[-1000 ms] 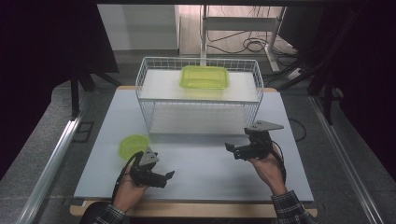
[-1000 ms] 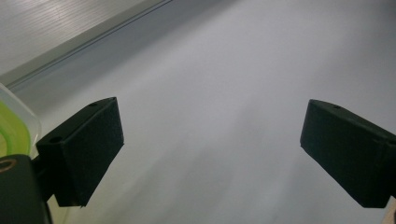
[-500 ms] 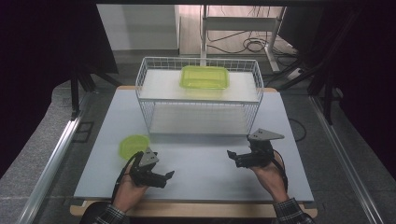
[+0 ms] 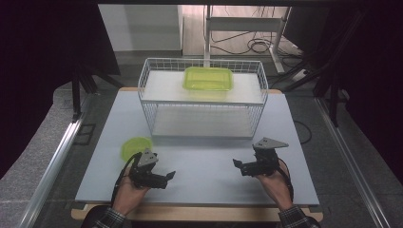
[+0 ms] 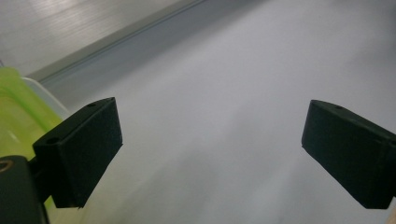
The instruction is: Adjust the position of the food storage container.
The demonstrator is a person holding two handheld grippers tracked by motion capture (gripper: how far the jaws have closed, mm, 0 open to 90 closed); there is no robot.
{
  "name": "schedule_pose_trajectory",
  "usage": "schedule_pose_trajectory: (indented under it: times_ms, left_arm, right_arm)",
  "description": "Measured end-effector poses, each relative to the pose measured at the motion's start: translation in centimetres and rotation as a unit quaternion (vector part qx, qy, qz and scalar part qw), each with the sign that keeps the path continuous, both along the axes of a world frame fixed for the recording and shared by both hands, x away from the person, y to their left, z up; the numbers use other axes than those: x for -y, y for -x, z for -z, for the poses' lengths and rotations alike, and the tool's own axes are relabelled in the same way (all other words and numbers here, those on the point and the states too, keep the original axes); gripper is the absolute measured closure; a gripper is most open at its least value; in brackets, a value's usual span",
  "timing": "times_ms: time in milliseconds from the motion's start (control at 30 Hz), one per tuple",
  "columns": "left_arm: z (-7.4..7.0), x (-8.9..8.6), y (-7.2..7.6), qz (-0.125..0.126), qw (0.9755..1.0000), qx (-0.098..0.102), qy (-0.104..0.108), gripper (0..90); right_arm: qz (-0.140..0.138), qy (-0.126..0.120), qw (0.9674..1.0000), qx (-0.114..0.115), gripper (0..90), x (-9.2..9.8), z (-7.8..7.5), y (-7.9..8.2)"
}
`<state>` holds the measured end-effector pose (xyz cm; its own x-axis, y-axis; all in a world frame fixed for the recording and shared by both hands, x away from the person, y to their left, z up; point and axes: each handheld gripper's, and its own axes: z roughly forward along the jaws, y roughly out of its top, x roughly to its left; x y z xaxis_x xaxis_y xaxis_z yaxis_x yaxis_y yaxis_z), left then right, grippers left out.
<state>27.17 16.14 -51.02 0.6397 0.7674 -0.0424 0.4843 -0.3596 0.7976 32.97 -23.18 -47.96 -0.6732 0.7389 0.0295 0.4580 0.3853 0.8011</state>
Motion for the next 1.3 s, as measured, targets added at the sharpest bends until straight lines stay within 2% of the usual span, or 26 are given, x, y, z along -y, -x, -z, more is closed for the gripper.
schedule_pose_trajectory:
  times_ms: [200, 367, 400, 433, 467, 600, 767, 833, 1067, 1167, 1300]
  left_arm:
    - [-1.0, -1.5, -0.2, -0.018, 0.9998, 0.009, -0.002, 11.5]
    - [-1.5, -3.6, -0.5, -0.040, 0.9990, 0.010, 0.020, 33.5]
    - [-1.6, -4.1, -0.5, -0.044, 0.9986, 0.010, 0.027, 44.7]
    - [-1.7, -4.6, -0.6, -0.047, 0.9983, 0.010, 0.033, 44.7]
    - [-1.8, -5.1, -0.6, -0.054, 0.9980, 0.011, 0.032, 48.6]
    - [-2.0, -7.3, -0.6, -0.091, 0.9949, 0.017, 0.039, 68.7]
    - [-2.1, -9.8, -0.6, -0.135, 0.9898, 0.029, 0.034, 85.4]
    - [-2.0, -10.8, -0.6, -0.150, 0.9877, 0.032, 0.029, 89.6]
    - [-1.2, -14.2, -0.6, -0.198, 0.9797, 0.024, 0.024, 89.8]
    - [-0.6, -15.0, -0.8, -0.207, 0.9777, 0.018, 0.027, 89.8]
    - [0.2, -15.1, -1.7, -0.208, 0.9775, 0.006, 0.033, 89.7]
  right_arm:
    - [-0.001, 0.002, 1.0000, -0.003, 0.9, 0.1, 0.3, 0.0]
    - [-0.003, 0.004, 0.9999, -0.011, 1.2, 0.1, 0.9, -0.1]
    - [-0.005, 0.005, 0.9999, -0.015, 1.4, 0.1, 1.2, -0.2]
    - [-0.005, 0.005, 0.9999, -0.015, 1.4, 0.1, 1.2, -0.2]
    - [-0.007, 0.007, 0.9998, -0.016, 1.4, 0.0, 1.4, -0.2]
    - [-0.011, 0.013, 0.9997, -0.019, 1.7, -0.2, 1.8, -0.2]
    - [-0.016, 0.014, 0.9995, -0.024, 2.0, -0.5, 2.3, -0.3]
    - [-0.019, 0.015, 0.9994, -0.025, 2.1, -0.6, 2.5, -0.3]
    - [-0.024, 0.010, 0.9992, -0.030, 2.2, -0.7, 2.9, -0.4]
    - [-0.026, 0.009, 0.9991, -0.033, 2.2, -0.7, 3.0, -0.4]
    - [-0.028, 0.012, 0.9989, -0.036, 2.2, -0.9, 3.2, -0.4]
